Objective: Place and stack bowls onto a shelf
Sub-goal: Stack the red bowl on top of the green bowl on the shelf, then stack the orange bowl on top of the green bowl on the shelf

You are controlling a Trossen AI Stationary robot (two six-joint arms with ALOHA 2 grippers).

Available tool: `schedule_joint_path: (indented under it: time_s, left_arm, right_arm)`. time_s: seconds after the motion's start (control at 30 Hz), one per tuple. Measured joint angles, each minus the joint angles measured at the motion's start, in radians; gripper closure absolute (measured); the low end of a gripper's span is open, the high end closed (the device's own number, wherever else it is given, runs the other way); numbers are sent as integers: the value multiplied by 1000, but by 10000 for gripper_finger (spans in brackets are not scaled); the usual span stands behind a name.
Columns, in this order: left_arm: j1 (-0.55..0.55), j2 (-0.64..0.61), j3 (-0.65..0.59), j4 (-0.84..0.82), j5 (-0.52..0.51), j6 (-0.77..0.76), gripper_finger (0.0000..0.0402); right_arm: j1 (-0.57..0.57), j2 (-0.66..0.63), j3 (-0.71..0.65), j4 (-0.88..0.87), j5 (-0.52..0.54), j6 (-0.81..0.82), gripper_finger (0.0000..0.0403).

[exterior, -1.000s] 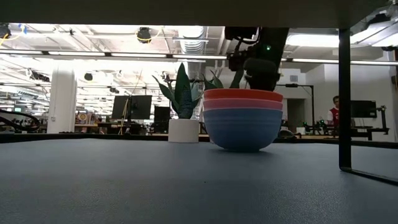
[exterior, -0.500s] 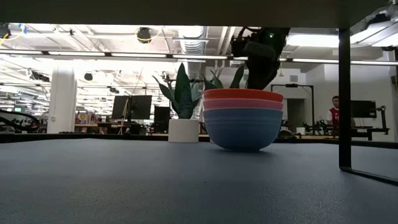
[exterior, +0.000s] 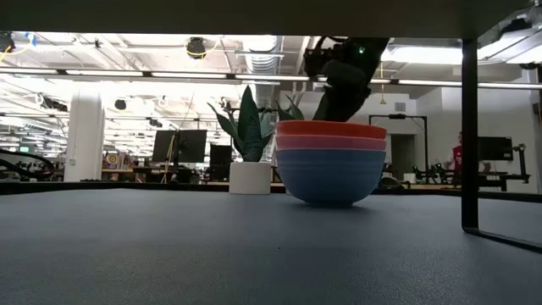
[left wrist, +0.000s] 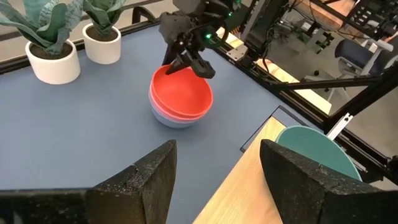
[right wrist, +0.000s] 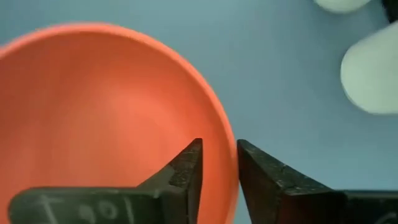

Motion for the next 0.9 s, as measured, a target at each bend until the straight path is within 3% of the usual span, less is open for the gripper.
schedule_joint_path:
  time_s: [0.17,0.33,0.9]
  left_arm:
    - [0,0,0,0,0,0,187]
    - [0,0,0,0,0,0,187]
    - [0,0,0,3,0,11,187]
  right_arm:
    - [-7,-5,-1,1,1,26,311]
    - [-1,-6,0,-4,0,34,385]
    - [1,-5,233,-193,-3,58,386]
